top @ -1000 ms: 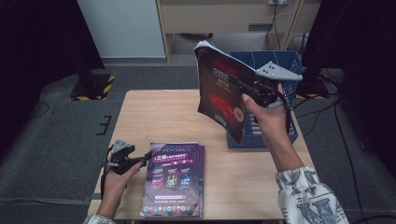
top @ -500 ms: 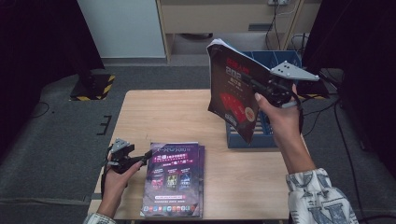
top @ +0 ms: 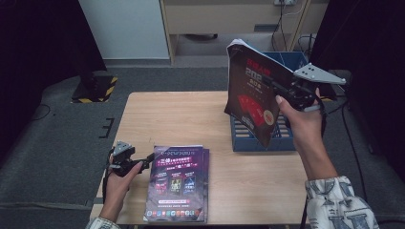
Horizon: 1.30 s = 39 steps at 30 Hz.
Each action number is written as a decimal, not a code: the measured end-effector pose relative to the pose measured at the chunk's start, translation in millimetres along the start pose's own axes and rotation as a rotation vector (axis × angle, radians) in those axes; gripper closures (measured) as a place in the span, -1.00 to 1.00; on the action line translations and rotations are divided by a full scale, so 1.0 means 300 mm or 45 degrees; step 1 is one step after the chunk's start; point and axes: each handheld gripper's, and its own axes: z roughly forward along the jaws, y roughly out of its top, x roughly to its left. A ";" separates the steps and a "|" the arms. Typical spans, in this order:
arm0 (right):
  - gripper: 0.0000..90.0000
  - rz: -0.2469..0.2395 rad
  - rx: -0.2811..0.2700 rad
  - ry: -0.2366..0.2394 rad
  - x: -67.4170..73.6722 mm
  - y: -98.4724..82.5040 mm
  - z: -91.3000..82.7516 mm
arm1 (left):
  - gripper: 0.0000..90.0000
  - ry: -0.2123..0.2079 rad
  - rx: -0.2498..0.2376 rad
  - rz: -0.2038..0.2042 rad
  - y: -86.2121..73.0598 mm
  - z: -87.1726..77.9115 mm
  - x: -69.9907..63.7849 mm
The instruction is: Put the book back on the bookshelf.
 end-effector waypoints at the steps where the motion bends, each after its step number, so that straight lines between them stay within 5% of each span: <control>1: 0.94 0.001 0.000 -0.006 -0.005 -0.002 -0.005 | -0.87 -0.001 0.000 0.003 0.000 0.000 -0.001; 19: 0.94 0.006 0.027 -0.090 -0.074 -0.029 -0.032 | -0.87 0.000 -0.007 0.020 -0.002 -0.002 -0.002; 39: 0.94 0.046 0.027 -0.258 -0.102 -0.061 0.123 | -0.87 0.009 -0.001 0.070 -0.002 -0.005 -0.013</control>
